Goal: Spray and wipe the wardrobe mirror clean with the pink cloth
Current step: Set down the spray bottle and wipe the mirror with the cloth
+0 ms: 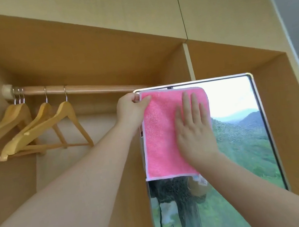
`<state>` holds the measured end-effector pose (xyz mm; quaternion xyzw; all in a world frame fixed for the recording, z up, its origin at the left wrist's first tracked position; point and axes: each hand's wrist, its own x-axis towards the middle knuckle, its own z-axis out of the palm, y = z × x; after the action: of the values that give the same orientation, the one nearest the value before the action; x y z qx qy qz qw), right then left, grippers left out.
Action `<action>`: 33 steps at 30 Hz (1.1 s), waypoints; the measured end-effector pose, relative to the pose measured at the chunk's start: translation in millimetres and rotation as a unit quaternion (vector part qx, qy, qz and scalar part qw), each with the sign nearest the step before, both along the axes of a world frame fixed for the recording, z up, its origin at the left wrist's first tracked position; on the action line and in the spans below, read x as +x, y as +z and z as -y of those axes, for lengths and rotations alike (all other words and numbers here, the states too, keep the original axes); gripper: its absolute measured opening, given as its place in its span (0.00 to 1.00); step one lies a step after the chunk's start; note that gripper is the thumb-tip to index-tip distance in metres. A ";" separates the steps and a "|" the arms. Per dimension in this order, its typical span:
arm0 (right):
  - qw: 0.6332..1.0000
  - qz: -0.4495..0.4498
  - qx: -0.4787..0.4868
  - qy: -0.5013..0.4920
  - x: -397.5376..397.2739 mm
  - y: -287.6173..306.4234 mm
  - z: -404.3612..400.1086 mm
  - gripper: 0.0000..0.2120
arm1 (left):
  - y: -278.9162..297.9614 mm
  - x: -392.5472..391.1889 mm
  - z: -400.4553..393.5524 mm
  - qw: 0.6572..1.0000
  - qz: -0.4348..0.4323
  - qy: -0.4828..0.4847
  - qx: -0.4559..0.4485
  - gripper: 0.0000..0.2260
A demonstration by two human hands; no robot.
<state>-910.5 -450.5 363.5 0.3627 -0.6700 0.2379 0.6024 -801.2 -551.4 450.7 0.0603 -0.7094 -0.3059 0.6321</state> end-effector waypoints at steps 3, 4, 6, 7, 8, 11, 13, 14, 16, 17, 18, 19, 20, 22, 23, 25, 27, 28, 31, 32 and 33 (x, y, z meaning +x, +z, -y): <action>0.990 0.078 0.044 0.108 17.7 7.4 7.7 0.29 | -1.0 -4.0 1.4 0.999 -0.023 0.028 0.007 0.12; 0.983 0.115 0.068 0.129 20.7 9.2 11.9 0.29 | -1.3 -5.5 2.0 0.999 -0.029 0.038 0.009 0.11; 0.983 0.110 0.072 0.129 24.4 11.0 25.2 0.31 | -2.4 -6.9 0.4 0.998 -0.037 0.046 0.005 0.11; 0.988 0.081 0.070 0.115 25.8 12.5 30.2 0.32 | -4.1 -7.3 -0.4 0.998 -0.053 0.034 0.006 0.09; 0.991 0.057 0.070 0.102 25.9 15.3 34.6 0.33 | -6.6 -5.5 -0.7 0.997 -0.074 0.008 0.019 0.09; 0.993 0.027 0.069 0.096 21.5 25.2 41.8 0.31 | -11.7 -0.6 4.1 0.983 -0.106 -0.095 0.121 0.23; 0.991 0.015 0.070 0.110 21.4 33.7 44.0 0.29 | -9.8 0.1 10.4 0.968 -0.096 -0.159 0.170 0.24; 0.991 0.006 0.074 0.113 22.0 37.4 45.6 0.29 | -8.9 0.4 10.0 0.961 -0.093 -0.178 0.188 0.22; 0.989 -0.016 0.081 0.119 22.2 43.5 49.4 0.28 | -6.3 0.0 5.4 0.966 -0.073 -0.165 0.185 0.18; 0.989 -0.021 0.080 0.123 21.3 45.0 50.5 0.28 | -6.2 -1.6 4.5 0.967 -0.070 -0.167 0.180 0.17; 0.988 -0.024 0.077 0.128 19.7 45.5 49.7 0.27 | -6.4 -3.9 5.8 0.964 -0.071 -0.183 0.179 0.16; 0.988 -0.022 0.073 0.134 16.3 45.4 47.1 0.27 | -5.8 -4.3 2.0 0.956 -0.078 -0.212 0.185 0.18; 0.988 -0.018 0.071 0.137 11.3 44.6 43.2 0.27 | -6.0 -3.4 -0.2 0.949 -0.083 -0.236 0.192 0.21; 0.989 -0.008 0.068 0.133 -4.3 44.4 30.9 0.27 | -6.7 -2.1 2.4 0.950 -0.066 -0.239 0.190 0.21; 0.989 -0.002 0.061 0.131 -14.9 45.3 23.1 0.27 | -7.1 -1.5 3.0 0.959 -0.051 -0.218 0.175 0.18; 0.990 0.020 0.036 0.135 -39.8 46.0 4.9 0.27 | -10.0 0.2 1.5 0.973 -0.028 -0.185 0.139 0.13; 0.990 0.057 -0.004 0.132 -73.9 42.4 -13.9 0.27 | -11.5 0.8 -1.7 0.978 -0.021 -0.172 0.118 0.13; 0.987 0.093 -0.025 0.131 -95.4 39.3 -23.7 0.27 | -11.7 0.3 -1.7 0.981 -0.025 -0.160 0.108 0.13; 0.964 0.236 -0.065 0.107 -152.9 30.5 -47.0 0.28 | -14.1 -3.2 -3.5 0.992 -0.036 -0.098 0.075 0.15; 0.958 0.256 -0.076 0.105 -163.6 27.3 -48.1 0.30 | -15.7 -5.4 -2.2 0.995 -0.035 -0.073 0.064 0.15; 0.956 0.258 -0.085 0.109 -169.6 24.1 -46.3 0.30 | -18.3 -7.8 -1.0 0.997 -0.036 -0.051 0.055 0.15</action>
<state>-1080.0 -404.2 387.6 0.3074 -0.7365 0.4437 0.4077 -809.0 -550.4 432.4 0.0476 -0.6705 -0.3787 0.6362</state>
